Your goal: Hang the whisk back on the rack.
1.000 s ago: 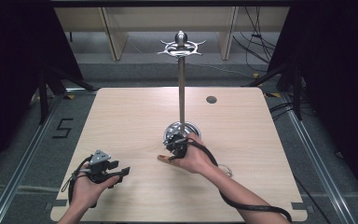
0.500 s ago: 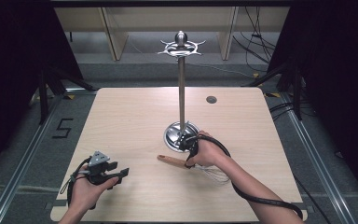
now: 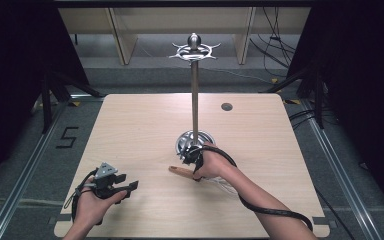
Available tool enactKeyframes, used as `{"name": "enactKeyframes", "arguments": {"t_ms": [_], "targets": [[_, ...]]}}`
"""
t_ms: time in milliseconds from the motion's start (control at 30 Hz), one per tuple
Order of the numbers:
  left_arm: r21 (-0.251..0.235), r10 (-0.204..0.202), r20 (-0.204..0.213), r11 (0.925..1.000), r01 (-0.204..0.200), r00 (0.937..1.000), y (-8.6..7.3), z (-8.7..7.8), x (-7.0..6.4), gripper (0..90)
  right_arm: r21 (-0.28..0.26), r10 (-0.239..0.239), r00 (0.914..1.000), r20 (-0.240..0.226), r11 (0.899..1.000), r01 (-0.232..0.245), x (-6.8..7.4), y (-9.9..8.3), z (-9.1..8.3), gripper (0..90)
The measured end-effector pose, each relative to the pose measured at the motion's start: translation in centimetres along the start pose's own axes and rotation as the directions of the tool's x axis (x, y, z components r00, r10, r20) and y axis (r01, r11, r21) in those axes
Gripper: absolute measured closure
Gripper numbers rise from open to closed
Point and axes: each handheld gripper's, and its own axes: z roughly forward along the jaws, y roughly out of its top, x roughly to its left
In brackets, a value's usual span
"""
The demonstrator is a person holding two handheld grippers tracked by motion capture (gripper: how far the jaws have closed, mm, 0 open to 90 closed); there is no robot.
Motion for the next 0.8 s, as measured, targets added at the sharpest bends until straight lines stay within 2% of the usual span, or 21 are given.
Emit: {"name": "enactKeyframes", "arguments": {"t_ms": [33,67,100,167,267,333,367,400,467,533,567,600,667,733,767,800], "targets": [[0.001,-0.006,0.000,1.0000,0.006,1.0000,0.0,0.1,0.0,41.5,0.012,0.028,0.9996,0.004,1.000,-0.028,0.2,0.0,0.0,67.8],[-0.005,-0.008,0.001,1.0000,0.008,1.0000,0.0,0.1,0.0,41.5,0.008,0.023,0.9997,-0.009,1.000,-0.023,0.2,0.0,0.1,68.2],[0.001,0.003,0.002,1.0000,-0.003,1.0000,0.0,0.0,0.0,41.5,0.014,0.002,1.0000,-0.003,1.000,-0.002,0.2,0.1,0.1,68.6],[-0.021,-0.009,-0.003,0.9997,0.009,1.0000,0.0,0.2,-0.2,41.5,0.012,0.000,1.0000,0.009,1.000,0.000,0.4,0.0,0.0,69.2],[-0.008,-0.002,0.003,1.0000,0.002,1.0000,0.0,0.2,-0.1,41.5,-0.005,0.027,0.9996,-0.008,1.000,-0.027,0.7,-0.3,-0.2,69.4],[-0.008,0.000,0.005,1.0000,0.000,1.0000,0.0,0.2,-0.1,41.5,-0.018,0.023,0.9997,0.002,1.000,-0.023,0.7,-0.5,-0.4,69.4],[-0.021,-0.018,-0.008,0.9996,0.018,0.9998,-0.1,0.3,-0.1,41.6,-0.056,0.028,0.9992,0.030,0.998,-0.026,0.8,-0.8,-1.1,69.5],[-0.001,0.003,0.000,1.0000,-0.003,1.0000,0.0,0.1,0.0,41.5,-0.088,0.032,0.9993,0.019,0.996,-0.030,0.8,-1.0,-1.5,69.5],[-0.004,0.002,-0.003,1.0000,-0.002,1.0000,0.0,0.0,-0.1,41.5,-0.147,0.039,0.9990,0.021,0.988,-0.035,1.0,-1.5,-2.4,69.5],[-0.004,0.004,-0.003,1.0000,-0.004,1.0000,0.0,0.0,0.0,41.6,-0.171,0.058,0.9980,0.024,0.984,-0.053,1.2,-2.0,-3.5,69.5],[-0.004,0.004,-0.003,1.0000,-0.004,1.0000,0.0,0.0,0.0,41.6,-0.183,0.050,0.9978,0.044,0.982,-0.041,1.0,-2.4,-3.9,69.5],[-0.004,0.003,-0.003,1.0000,-0.003,1.0000,0.0,0.0,-0.1,41.6,-0.205,0.043,0.9980,0.046,0.978,-0.033,1.0,-2.7,-4.3,69.6],[-0.004,0.004,-0.004,1.0000,-0.004,1.0000,0.0,0.0,-0.1,41.6,-0.252,0.063,0.9963,0.059,0.967,-0.046,1.1,-3.4,-5.1,69.6],[-0.007,0.001,-0.004,1.0000,-0.001,1.0000,0.0,0.0,-0.1,41.6,-0.300,0.085,0.9946,0.060,0.952,-0.063,1.2,-4.1,-5.7,69.6],[-0.009,-0.004,-0.005,1.0000,0.004,1.0000,0.0,0.1,-0.1,41.6,-0.331,0.079,0.9957,0.049,0.942,-0.058,1.3,-4.4,-6.0,69.6],[-0.010,-0.003,-0.005,0.9999,0.003,1.0000,0.0,0.1,-0.1,41.6,-0.351,0.075,0.9955,0.058,0.935,-0.050,1.2,-4.7,-6.2,69.6]]}}
